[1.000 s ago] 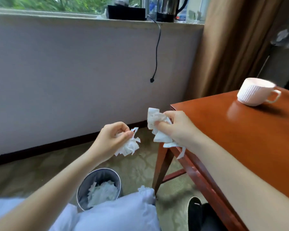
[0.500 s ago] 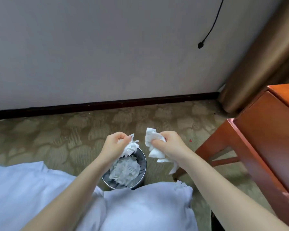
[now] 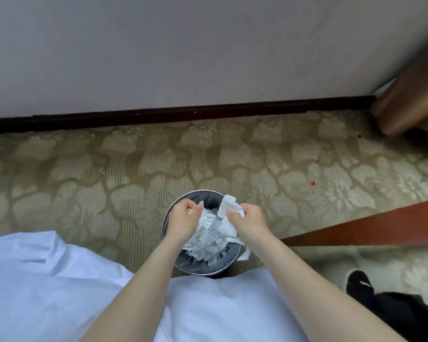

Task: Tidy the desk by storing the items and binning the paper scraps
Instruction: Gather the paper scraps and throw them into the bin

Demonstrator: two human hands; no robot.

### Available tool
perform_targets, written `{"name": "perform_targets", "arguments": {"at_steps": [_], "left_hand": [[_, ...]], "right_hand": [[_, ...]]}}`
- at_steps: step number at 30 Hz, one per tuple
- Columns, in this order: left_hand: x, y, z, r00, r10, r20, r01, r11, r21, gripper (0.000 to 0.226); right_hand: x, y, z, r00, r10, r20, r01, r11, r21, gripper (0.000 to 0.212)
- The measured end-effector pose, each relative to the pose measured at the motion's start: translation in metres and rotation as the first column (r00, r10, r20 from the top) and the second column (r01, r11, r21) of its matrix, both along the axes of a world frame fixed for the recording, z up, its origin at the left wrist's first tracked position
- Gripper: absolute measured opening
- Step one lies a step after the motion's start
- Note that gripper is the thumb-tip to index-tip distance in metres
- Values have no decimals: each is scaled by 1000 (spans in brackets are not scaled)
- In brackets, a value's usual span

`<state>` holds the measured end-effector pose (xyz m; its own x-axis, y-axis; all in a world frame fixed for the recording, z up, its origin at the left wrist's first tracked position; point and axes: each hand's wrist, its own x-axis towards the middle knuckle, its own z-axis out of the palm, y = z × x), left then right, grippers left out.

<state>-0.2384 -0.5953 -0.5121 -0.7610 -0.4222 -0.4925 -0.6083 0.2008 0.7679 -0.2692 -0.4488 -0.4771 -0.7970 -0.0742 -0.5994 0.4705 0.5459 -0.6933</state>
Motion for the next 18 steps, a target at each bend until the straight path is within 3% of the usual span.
{"name": "perform_targets", "arguments": {"at_steps": [6, 9, 12, 15, 18], "left_hand": [[-10, -6, -34, 997, 52, 56, -51, 998, -20, 23], [-9, -11, -48, 996, 28, 87, -23, 998, -59, 25], [-9, -14, -56, 988, 12, 155, 1, 996, -88, 18], [-8, -12, -59, 974, -68, 216, 83, 995, -59, 10], [-7, -11, -57, 949, -169, 267, 189, 981, -53, 24]], "right_hand": [[-12, -21, -49, 993, -114, 41, 113, 993, 33, 22], [-13, -27, -65, 995, -97, 23, 95, 993, 66, 29], [-12, -31, -74, 998, -35, 52, 30, 996, 89, 18], [-13, -30, -73, 989, 18, 149, -26, 998, 58, 15], [-14, -23, -66, 966, 36, 257, -35, 999, -8, 26]]}}
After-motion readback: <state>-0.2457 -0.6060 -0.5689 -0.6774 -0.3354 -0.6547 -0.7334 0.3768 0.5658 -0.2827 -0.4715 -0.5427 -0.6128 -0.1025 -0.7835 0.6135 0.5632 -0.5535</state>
